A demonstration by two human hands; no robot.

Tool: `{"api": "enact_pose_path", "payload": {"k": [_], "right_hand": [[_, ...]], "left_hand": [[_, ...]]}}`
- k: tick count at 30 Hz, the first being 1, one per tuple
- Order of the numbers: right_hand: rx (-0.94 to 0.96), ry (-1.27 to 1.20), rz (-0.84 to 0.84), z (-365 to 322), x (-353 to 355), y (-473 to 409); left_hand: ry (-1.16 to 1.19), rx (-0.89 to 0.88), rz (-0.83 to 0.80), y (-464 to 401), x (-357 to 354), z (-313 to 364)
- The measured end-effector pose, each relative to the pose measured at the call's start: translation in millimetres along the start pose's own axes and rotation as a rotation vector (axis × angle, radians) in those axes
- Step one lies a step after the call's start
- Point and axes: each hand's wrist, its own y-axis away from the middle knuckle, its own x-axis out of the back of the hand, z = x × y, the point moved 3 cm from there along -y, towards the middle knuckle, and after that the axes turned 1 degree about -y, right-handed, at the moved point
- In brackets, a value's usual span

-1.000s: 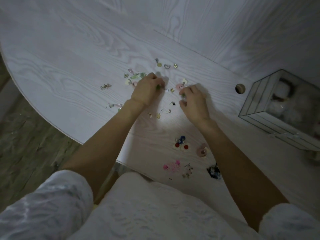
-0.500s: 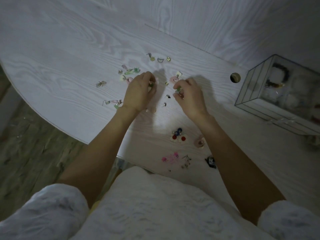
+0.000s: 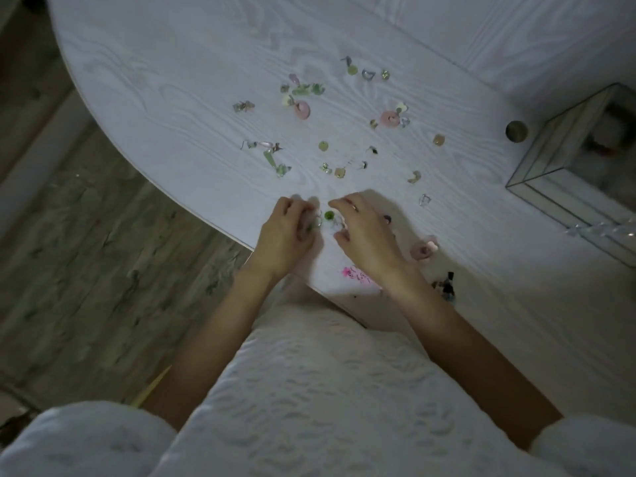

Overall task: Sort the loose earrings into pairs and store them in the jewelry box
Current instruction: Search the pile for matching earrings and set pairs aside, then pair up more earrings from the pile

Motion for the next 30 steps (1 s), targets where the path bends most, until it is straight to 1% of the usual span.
{"api": "enact_pose_path", "payload": {"k": [3, 6, 12, 19, 23, 27, 30], "right_hand": [[-0.027, 0.008, 0.034, -3, -6, 4], [-0.011, -0.017, 0.046, -9, -14, 5], [-0.019, -0.02, 0.013, -12, -19, 14], [-0.029, -0.063, 0.016, -13, -15, 21], [-0.02, -0.058, -0.022, -14, -8, 22], [-0.026, -0.009, -0.097, -13, -1, 21], [-0.03, 0.044, -0.098, -10, 15, 15]], "left_hand": [[-0.003, 0.036, 0.038, 8, -3, -1], [0.01, 0.005, 0.034, 11, -8, 7], [-0.042, -0.002, 0.038, 27, -16, 12], [-0.006, 0.007, 0.009, 32, -17, 3], [0.013, -0.002, -0.043, 27, -11, 0], [0.021, -0.01, -0.165, 23, -4, -3], [-0.024, -0.02, -0.218, 18, 6, -3]]}}
